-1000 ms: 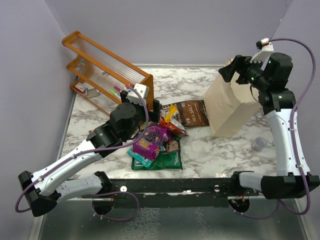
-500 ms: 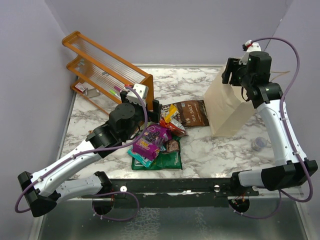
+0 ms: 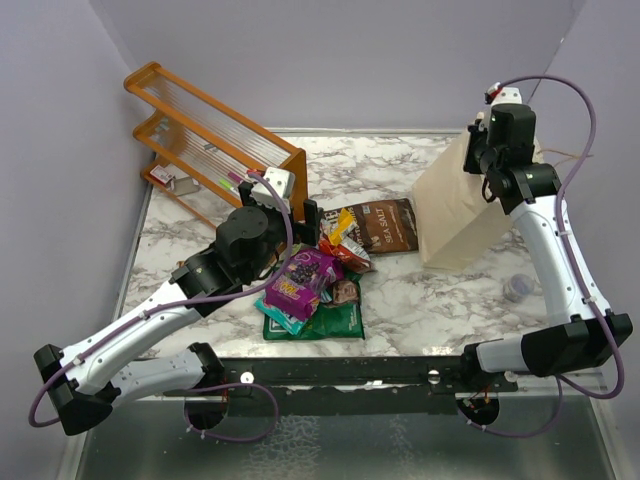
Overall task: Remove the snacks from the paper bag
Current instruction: Place the snack at the center of the board.
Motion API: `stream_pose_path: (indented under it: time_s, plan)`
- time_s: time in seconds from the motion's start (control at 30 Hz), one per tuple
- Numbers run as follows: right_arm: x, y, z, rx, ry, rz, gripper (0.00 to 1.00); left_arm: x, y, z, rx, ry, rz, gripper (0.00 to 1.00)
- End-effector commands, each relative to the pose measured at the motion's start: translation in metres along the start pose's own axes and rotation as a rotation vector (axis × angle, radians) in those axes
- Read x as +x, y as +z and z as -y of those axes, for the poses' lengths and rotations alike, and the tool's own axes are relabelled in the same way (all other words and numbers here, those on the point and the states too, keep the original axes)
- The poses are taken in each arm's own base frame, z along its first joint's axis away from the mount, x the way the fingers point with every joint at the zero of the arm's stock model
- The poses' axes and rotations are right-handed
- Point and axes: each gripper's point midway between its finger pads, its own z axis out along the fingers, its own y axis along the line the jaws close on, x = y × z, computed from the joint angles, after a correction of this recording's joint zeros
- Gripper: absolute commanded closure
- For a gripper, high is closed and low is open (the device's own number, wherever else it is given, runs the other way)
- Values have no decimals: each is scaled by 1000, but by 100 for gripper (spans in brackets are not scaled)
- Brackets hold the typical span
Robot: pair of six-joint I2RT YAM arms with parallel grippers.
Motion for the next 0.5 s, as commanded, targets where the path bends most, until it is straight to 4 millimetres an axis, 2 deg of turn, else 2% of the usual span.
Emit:
stream_pose_path:
  time_s: [0.0,0.13,0.27,0.37,0.47]
  plan:
    - [-38,-8,24,128,-33,123,99,-11,-6,1,20,-20,27,1]
    - [-64,-9,43,232,-123,200,99,-13,-11,-2,17,-22,30,1]
    - [-87,-2,38,206,-238,257,99,-19,-17,-6,11,-20,38,1]
    - [-82,12,12,63,-317,252,99,-23,-21,-9,4,-22,51,1]
    - [-63,36,-11,-54,-420,229,99,-25,-23,-10,3,-26,60,1]
